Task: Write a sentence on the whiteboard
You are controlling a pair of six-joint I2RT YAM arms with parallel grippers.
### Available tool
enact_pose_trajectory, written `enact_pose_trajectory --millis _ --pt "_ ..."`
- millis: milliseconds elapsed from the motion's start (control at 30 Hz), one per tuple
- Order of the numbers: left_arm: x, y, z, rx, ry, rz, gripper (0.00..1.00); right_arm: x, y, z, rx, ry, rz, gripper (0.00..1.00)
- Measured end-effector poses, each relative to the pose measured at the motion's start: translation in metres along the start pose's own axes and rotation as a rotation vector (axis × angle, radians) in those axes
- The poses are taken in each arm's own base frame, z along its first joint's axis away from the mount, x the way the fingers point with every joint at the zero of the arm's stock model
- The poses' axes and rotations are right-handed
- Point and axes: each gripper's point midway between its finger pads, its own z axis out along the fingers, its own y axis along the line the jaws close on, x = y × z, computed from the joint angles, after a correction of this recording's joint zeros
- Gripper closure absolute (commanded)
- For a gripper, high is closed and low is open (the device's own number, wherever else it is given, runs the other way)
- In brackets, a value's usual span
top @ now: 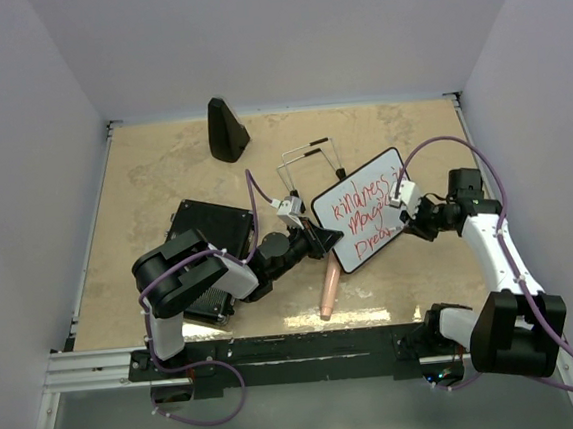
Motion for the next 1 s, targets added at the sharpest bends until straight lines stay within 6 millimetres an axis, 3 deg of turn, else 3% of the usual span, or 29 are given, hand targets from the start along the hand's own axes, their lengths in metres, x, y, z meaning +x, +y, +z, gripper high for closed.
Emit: enact_pose_trajectory --millis 367,1000 --pt "0.000 0.000 0.000 0.000 0.000 0.000 1.00 -0.006 -0.013 -0.001 0.049 -0.014 0.019 1.00" --pt "0.000 0.000 0.000 0.000 0.000 0.000 1.00 0.008 -0.007 0.000 0.023 0.045 0.007 1.00"
